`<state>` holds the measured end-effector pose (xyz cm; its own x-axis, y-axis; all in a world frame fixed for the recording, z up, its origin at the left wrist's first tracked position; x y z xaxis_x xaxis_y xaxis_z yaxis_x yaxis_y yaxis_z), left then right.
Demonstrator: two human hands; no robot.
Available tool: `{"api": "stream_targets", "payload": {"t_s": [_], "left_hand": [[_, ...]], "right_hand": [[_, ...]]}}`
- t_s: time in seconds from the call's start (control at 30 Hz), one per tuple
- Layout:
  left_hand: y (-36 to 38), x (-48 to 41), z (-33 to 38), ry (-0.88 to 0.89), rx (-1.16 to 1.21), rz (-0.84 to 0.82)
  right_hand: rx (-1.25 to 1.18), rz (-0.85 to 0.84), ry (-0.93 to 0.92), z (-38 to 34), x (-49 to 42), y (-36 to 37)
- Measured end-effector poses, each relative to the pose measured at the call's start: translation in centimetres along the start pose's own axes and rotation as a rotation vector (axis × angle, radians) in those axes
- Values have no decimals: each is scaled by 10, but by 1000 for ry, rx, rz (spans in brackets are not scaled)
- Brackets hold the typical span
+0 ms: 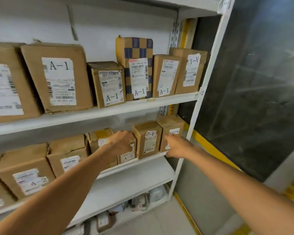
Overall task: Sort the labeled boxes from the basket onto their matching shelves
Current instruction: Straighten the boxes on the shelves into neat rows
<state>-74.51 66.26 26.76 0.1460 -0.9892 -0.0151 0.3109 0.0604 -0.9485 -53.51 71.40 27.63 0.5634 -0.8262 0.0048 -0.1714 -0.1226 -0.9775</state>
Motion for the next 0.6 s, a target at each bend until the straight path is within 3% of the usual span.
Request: {"api": "stream_targets", "payload": {"t_s": [0.23,0.6], "left_hand": [[22,-83,14,-12,10,36],[64,-139,17,-94,38,53]], "right_hand": [[57,-21,23,45,-60,-14],[31,-58,10,112,-127,21]]}}
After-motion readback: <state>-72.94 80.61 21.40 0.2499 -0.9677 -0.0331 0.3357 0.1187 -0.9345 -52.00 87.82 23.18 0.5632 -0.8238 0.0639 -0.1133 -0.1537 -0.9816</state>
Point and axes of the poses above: each hand's wrist, its own x-axis away from the middle knuckle, its own y-axis out of the palm, z = x × y, the point moved 3 cm from there along -x, towards the middle knuckle, and after that the axes turned 4 degrees about z, right-handed, at the moved point
